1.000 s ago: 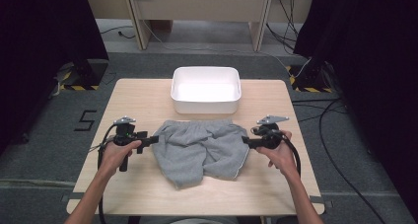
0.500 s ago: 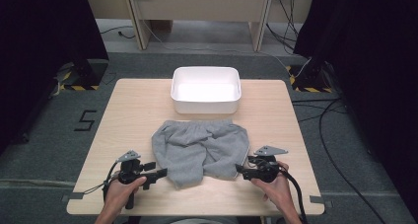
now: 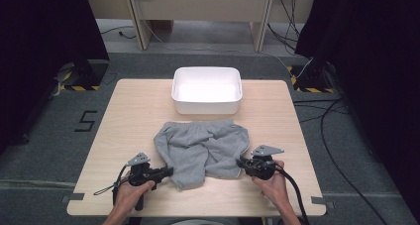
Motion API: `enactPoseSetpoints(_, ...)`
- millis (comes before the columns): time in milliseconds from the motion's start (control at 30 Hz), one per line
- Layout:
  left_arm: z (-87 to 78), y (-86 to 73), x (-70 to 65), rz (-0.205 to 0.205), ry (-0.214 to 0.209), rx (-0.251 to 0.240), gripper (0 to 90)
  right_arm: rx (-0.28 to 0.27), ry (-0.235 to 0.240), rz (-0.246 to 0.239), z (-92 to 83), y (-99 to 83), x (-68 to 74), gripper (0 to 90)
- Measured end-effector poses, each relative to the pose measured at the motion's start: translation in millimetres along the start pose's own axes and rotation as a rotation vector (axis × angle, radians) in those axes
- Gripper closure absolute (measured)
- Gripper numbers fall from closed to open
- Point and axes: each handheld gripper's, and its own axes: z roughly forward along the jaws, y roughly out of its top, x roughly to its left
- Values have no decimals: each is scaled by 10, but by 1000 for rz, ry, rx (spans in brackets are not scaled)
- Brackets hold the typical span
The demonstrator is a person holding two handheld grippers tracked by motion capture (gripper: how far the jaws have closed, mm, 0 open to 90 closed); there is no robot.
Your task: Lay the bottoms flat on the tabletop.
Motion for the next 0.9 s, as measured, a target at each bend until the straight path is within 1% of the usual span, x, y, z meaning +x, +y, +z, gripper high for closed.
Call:
enactPoseSetpoints(67,-98,43,11,13,-1,-11,829,-11,-3,-14,-55,24,-51,841)
enactPoseSetpoints(133,-218,107,32,28,-5,-28,831,-23,-8,-14,-147,53,-119,845)
enactPoseSetpoints(167,-300,154,53,31,-3,-45,832,-35,-13,-10,-205,65,-157,846)
enactPoseSetpoints(233,-422,222,84,30,-13,-62,833,-62,-12,12,-339,91,-234,846)
enactPoseSetpoints(267,-492,259,97,36,-14,-69,833,-76,-13,22,-418,105,-271,846)
enactPoseSetpoints(333,-616,324,128,50,-4,-71,833,-102,-21,27,-582,139,-345,846)
enactPoseSetpoints(400,-708,378,186,46,-12,-65,833,-120,-32,32,-735,176,-408,847)
enactPoseSetpoints(433,-734,400,222,46,0,-66,833,-120,-40,29,-797,199,-440,847)
enactPoseSetpoints(467,-740,418,265,51,14,-54,833,-122,-50,28,-835,222,-469,847)
enactPoseSetpoints(500,-724,430,322,53,22,-30,833,-112,-56,23,-852,245,-504,846)
enactPoseSetpoints(533,-687,428,388,46,39,-14,832,-98,-59,25,-846,265,-538,846)
enactPoseSetpoints(567,-621,411,484,40,58,21,833,-81,-60,28,-812,281,-576,846)
enactPoseSetpoints(600,-577,393,551,29,60,45,832,-44,-67,28,-740,293,-632,845)
enactPoseSetpoints(633,-490,341,674,0,81,67,831,-27,-78,29,-681,292,-671,844)
enactPoseSetpoints(667,-450,315,724,1,99,88,830,18,-97,44,-554,272,-762,841)
enactPoseSetpoints(700,-412,288,765,-5,109,106,828,42,-100,56,-486,254,-815,837)
enactPoseSetpoints(767,-348,219,849,-40,83,138,803,66,-93,85,-333,199,-930,817)
enactPoseSetpoints(800,-334,193,859,-46,89,164,734,73,-81,107,-267,166,-969,773)
enactPoseSetpoints(833,-336,172,852,-48,99,177,640,87,-79,129,-222,138,-984,720)
enactPoseSetpoints(867,-353,149,843,-69,93,167,588,99,-79,136,-205,116,-979,682)
enactPoseSetpoints(900,-376,127,829,-84,89,158,545,104,-78,131,-205,97,-965,638)
